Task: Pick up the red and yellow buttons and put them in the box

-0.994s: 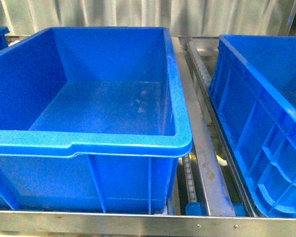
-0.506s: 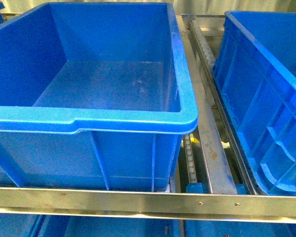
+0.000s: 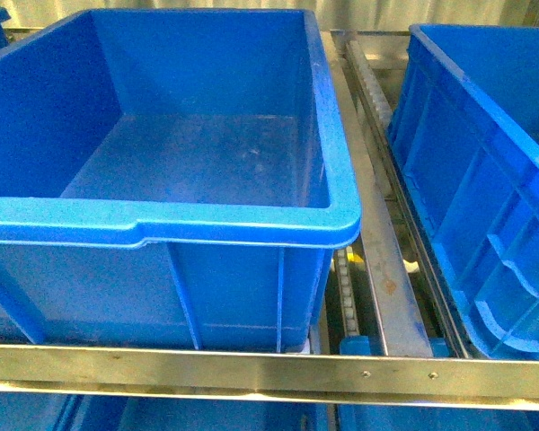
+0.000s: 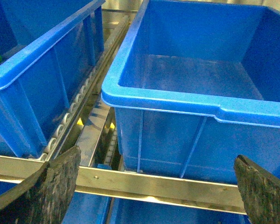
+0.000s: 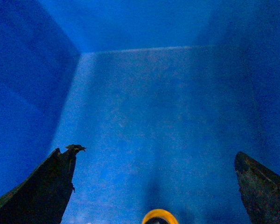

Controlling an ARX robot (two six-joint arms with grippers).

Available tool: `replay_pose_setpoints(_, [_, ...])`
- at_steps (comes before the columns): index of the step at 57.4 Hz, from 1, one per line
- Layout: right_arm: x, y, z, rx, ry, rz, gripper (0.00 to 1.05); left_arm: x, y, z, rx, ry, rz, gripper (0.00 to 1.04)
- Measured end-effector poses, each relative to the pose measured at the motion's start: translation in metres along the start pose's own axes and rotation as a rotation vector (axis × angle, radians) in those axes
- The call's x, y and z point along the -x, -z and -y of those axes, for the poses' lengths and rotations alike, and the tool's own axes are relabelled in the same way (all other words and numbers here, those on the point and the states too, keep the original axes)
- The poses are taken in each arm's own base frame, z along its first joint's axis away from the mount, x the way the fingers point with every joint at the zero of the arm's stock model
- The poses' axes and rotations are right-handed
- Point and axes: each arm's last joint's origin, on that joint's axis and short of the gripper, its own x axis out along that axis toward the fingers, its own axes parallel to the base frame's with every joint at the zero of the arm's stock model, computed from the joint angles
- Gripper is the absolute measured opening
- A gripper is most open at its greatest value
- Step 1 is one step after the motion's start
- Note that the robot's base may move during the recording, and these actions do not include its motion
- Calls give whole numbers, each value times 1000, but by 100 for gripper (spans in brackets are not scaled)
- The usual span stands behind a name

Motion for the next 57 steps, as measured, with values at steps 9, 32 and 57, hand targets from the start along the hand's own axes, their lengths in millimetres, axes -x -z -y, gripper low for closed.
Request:
replay_pose_setpoints(9, [38,-24,-14,-21,-21,83,99,0,0,0,0,0,0,97])
replay_pose_setpoints(32, [143,24,-93,90,156,267,55,0,0,0,0,0,0,97])
replay_pose_setpoints(57, [171,93,-129,109,160,254,4,0,0,0,0,0,0,97])
